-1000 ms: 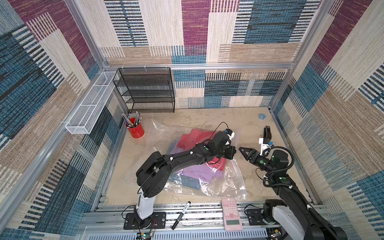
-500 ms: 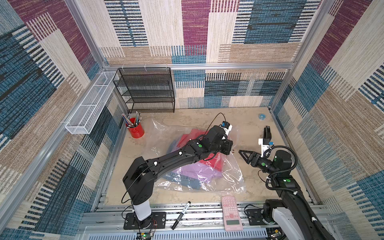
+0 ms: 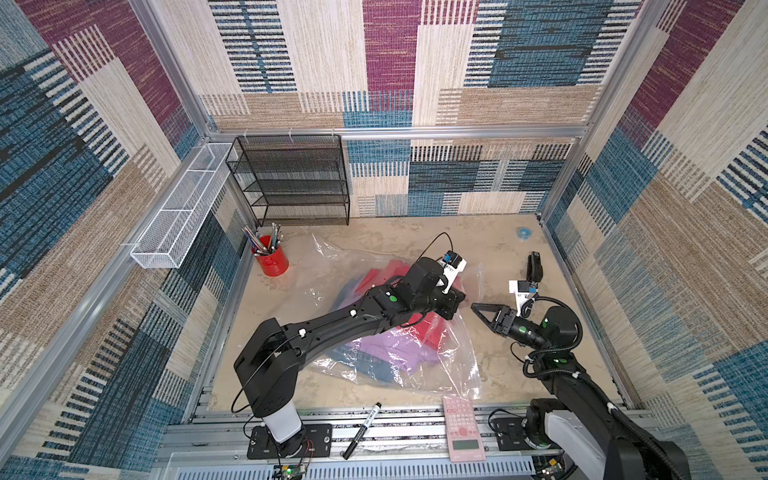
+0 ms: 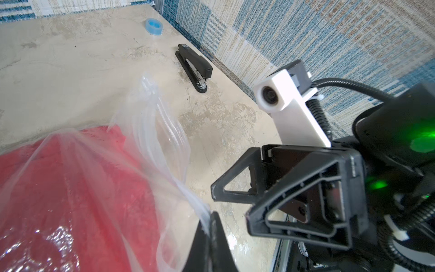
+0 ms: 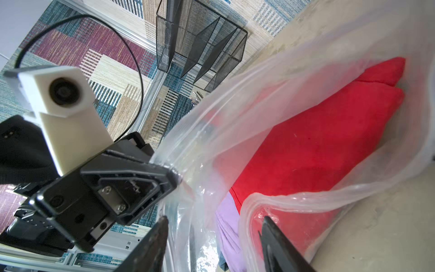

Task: Take the trousers out of the vacuum bag
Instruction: Take out the trousers from the vacuum bag.

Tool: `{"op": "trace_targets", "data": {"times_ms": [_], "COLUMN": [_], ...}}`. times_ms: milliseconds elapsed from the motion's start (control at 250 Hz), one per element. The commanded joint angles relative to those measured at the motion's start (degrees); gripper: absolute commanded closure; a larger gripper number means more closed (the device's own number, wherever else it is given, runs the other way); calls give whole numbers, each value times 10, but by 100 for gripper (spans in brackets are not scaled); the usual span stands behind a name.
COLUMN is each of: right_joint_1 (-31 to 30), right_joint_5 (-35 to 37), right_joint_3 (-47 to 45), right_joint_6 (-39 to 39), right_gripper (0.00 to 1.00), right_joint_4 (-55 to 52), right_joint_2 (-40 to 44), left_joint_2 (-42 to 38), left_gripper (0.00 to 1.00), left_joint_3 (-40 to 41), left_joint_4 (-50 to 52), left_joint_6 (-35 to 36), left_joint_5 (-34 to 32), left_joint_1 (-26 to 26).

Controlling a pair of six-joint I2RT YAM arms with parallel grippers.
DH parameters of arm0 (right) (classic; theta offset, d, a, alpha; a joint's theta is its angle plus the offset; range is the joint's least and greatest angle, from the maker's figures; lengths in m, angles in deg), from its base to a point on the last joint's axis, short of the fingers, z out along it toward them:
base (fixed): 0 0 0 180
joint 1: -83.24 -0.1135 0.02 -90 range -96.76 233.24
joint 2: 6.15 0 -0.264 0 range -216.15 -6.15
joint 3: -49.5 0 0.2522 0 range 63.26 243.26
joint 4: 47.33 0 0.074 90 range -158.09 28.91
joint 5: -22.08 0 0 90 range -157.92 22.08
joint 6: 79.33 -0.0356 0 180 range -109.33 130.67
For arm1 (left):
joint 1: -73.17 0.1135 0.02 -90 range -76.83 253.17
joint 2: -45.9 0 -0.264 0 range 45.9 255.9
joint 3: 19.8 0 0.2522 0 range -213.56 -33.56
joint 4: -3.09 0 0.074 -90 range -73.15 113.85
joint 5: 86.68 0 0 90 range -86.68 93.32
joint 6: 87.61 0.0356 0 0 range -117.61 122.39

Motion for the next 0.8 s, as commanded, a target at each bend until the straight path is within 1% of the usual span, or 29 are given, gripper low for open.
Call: {"op": "trace_targets", "data": {"times_ms": [0,264,432,528,660,732,796], "right_joint_1": [-1,-5,-5,-5,-6,-6,-6], "right_joint_5": [24,69,94,99,85,101,116], "right_joint_3": [-3,-12,-2,3,21,47,65], "right_joint_6": [-39,2,72,109,119,147,178], "right_gripper": [36,36,39,40,40,38,37], "right_joint_4": [79,66,-16,-77,-127,-184,-221], "right_joint_2": [-23,-67,-87,-73,-17,3,-3], "left_joint_2": [5,-1,-13,-30,-46,-48,-47], "left_gripper": [100,100,100,100,100,100,100], "left_joint_3": [-1,9,22,38,63,74,81], "left_joint_4": [-48,-74,-96,-111,-128,-141,-149], "left_joint_6": [-1,0,-3,10,18,14,10], "left_joint_5": [20,28,37,49,74,87,94], "left_joint_1": [-1,0,4,6,13,15,17]}}
